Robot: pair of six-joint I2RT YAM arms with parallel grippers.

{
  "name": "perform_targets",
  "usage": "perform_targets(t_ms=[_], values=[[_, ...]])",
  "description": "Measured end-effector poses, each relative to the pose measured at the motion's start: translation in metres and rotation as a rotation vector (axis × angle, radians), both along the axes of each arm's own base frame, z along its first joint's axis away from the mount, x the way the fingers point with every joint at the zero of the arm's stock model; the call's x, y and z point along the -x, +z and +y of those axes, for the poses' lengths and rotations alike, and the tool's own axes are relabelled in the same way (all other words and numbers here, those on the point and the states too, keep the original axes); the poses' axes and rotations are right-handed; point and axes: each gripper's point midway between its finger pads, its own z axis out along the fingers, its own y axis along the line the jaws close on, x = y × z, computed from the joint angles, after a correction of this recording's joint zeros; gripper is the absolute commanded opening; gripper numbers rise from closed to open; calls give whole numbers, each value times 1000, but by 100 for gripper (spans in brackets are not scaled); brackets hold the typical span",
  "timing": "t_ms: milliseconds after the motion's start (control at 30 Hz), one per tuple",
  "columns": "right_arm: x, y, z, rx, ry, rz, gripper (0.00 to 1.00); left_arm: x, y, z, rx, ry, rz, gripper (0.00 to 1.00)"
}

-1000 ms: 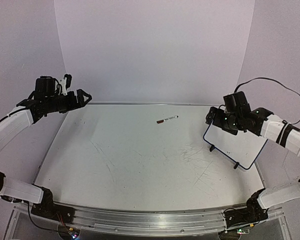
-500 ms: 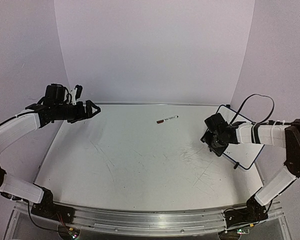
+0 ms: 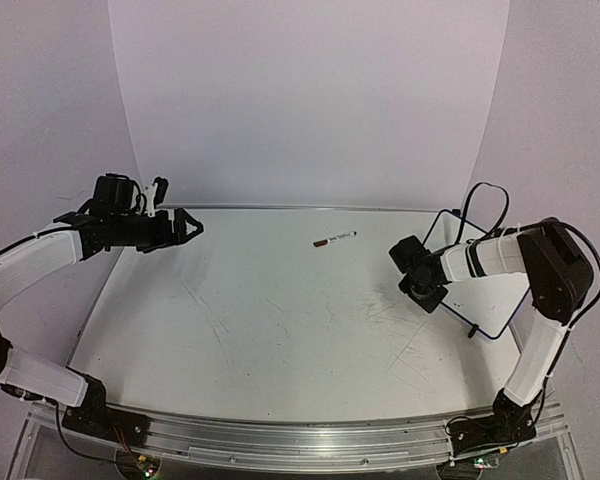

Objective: Write a sentence on the whiteboard
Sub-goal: Move the whiteboard stand to the center of the board.

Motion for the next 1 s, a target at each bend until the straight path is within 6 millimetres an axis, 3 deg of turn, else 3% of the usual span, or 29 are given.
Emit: perform_targets(t_ms=[167, 333, 500, 633, 867, 1000], values=[[-5, -5, -4, 47, -11, -6, 53, 0, 0, 1, -13, -2, -12, 99], [-5, -9, -5, 64, -13, -6, 38, 0, 3, 1, -16, -6, -24, 99], [-6, -17, -5, 68, -21, 5, 35, 2, 4, 2, -18, -8, -29, 99], [-8, -22, -4, 73, -21, 10, 27, 6, 4, 3, -20, -10, -34, 99], [-7, -23, -5, 98, -12, 17, 15, 13, 14, 5, -13, -9, -64, 99], [-5, -20, -4, 132, 3, 15, 13, 14, 17, 5, -11, -9, -71, 99]])
